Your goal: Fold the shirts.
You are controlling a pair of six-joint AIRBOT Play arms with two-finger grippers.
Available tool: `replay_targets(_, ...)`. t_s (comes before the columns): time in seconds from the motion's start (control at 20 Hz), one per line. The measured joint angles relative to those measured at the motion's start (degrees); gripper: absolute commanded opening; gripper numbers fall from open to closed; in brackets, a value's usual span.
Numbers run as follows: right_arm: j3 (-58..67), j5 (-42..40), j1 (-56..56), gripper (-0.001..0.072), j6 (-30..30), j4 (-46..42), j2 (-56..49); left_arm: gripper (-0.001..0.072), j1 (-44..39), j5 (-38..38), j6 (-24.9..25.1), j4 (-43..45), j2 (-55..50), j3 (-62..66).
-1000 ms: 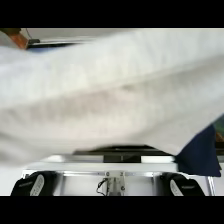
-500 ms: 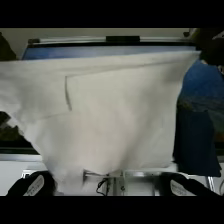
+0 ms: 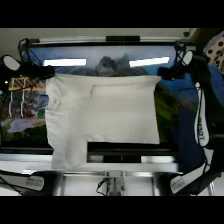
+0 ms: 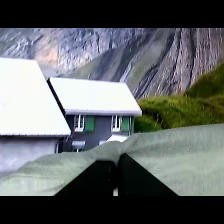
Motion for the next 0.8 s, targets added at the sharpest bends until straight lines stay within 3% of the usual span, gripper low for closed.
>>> replay_targets(0.15,-0.09,-7.19,0.07,0.0071,1.73,1.09,-2.95,0.0042,-0.72,7.15,0.00,-3.17,-7.63,3.85)
replay_targets(0.3,-0.13,-8.85,0.33,0.0071,2.21,3.32,-5.33,0.0042,-1.01,8.28,0.33,-5.95,-12.15,5.31)
replay_targets(0.5,-0.15,-4.55,0.33,0.0071,-0.11,4.35,-4.92,0.0041,0.63,-0.46,3.69,-5.88,-12.63,5.97)
replay_targets(0.8,-0.20,13.29,0.07,0.0071,-3.32,4.42,-4.15,0.0041,3.08,-20.35,5.70,-0.68,-11.58,4.35)
